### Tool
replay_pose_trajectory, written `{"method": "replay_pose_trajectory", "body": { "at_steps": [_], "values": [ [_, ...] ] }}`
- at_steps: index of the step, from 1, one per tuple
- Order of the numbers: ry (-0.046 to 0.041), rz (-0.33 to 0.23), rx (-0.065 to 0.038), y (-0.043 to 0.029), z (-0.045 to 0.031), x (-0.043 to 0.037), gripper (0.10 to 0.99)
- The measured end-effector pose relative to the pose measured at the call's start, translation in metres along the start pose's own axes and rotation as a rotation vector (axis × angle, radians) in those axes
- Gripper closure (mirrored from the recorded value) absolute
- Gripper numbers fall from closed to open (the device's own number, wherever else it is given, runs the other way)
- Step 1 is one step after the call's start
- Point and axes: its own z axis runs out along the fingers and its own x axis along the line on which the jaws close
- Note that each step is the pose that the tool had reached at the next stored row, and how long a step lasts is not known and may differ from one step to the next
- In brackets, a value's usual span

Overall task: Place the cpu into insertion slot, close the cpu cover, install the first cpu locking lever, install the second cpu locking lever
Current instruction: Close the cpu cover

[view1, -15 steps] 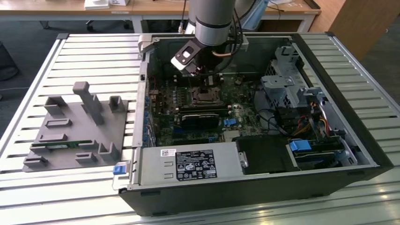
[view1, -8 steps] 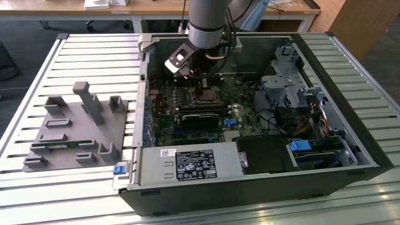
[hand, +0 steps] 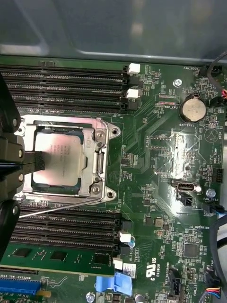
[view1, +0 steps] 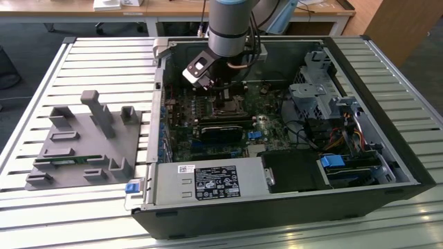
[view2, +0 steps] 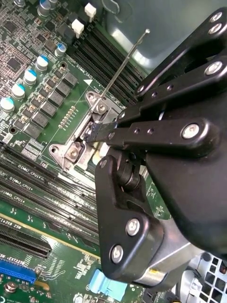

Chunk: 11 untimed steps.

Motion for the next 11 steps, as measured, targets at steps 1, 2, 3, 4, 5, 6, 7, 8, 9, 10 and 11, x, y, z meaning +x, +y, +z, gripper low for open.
{"method": "replay_pose_trajectory", "body": {
  "at_steps": [1,2,3,4,5,6,7,8,9,10,11],
  "values": [
    [-0.0001,0.000,0.000,0.0000,0.0003,0.0000,0.980],
    [-0.0001,0.000,0.000,0.0000,0.0004,-0.0001,0.980],
    [-0.0002,0.000,0.000,0.0000,0.0004,-0.0001,0.980],
    [-0.0001,0.000,0.000,0.0000,0.0004,0.0000,0.980],
    [0.0000,0.000,0.000,0.0000,0.0000,0.0000,0.980],
    [0.0001,0.000,0.000,-0.0001,-0.0011,0.0000,0.980],
    [0.0000,0.000,0.000,-0.0002,-0.0030,0.0000,0.980],
    [0.0001,0.000,0.000,-0.0003,-0.0052,0.0001,0.980],
    [0.0002,0.000,-0.001,-0.0003,-0.0067,0.0001,0.980],
    [0.0001,0.000,-0.001,-0.0003,-0.0071,0.0001,0.980],
    [0.0003,0.000,-0.001,0.0000,-0.0070,0.0001,0.980]
  ]
}}
